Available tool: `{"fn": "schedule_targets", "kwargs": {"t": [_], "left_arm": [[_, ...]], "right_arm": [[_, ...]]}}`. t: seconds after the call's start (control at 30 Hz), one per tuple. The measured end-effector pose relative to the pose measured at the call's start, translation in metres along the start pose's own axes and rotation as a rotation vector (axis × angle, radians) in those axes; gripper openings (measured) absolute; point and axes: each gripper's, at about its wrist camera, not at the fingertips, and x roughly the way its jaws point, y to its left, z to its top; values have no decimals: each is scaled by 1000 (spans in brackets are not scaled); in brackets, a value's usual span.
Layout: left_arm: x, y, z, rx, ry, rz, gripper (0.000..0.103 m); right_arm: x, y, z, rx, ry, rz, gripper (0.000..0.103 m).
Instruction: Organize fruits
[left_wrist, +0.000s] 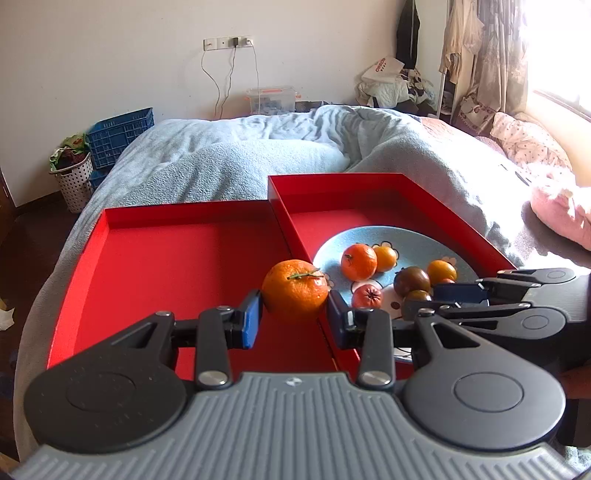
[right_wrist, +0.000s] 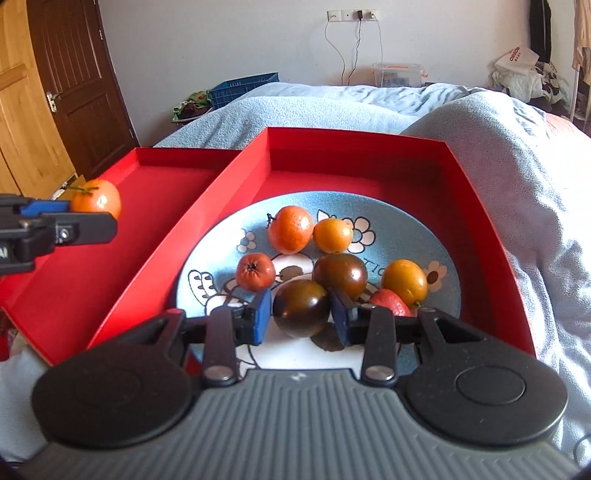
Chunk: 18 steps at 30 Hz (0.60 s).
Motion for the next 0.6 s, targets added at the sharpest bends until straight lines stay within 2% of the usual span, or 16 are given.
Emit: {"fn": "schedule_targets", "kwargs": {"t": [0.03, 0.1, 0.2, 0.33, 0.43, 0.53, 0.6], "left_arm": [[1, -4, -1, 5, 1, -9, 44], [5, -15, -4, 15, 10, -29, 44], [14, -31, -11, 18, 32, -55, 44], [22, -52, -15, 56, 29, -28, 45], [23, -58, -11, 65, 24, -10, 45], [18, -56, -5, 47, -11, -37, 40], [13, -58, -3, 59, -60, -14, 38]], "right_arm": [[-8, 1, -2, -8, -25, -8, 58], [-24, 3, -8, -17, -69, -33, 70], [-47, 3, -20, -4, -128, -60, 69], [-66, -1, -44, 43, -149, -134, 69], [-80, -4, -57, 77, -196, -159, 69], [-82, -8, -57, 99, -201, -151, 69], [-81, -7, -59, 107, -203, -152, 69]]}}
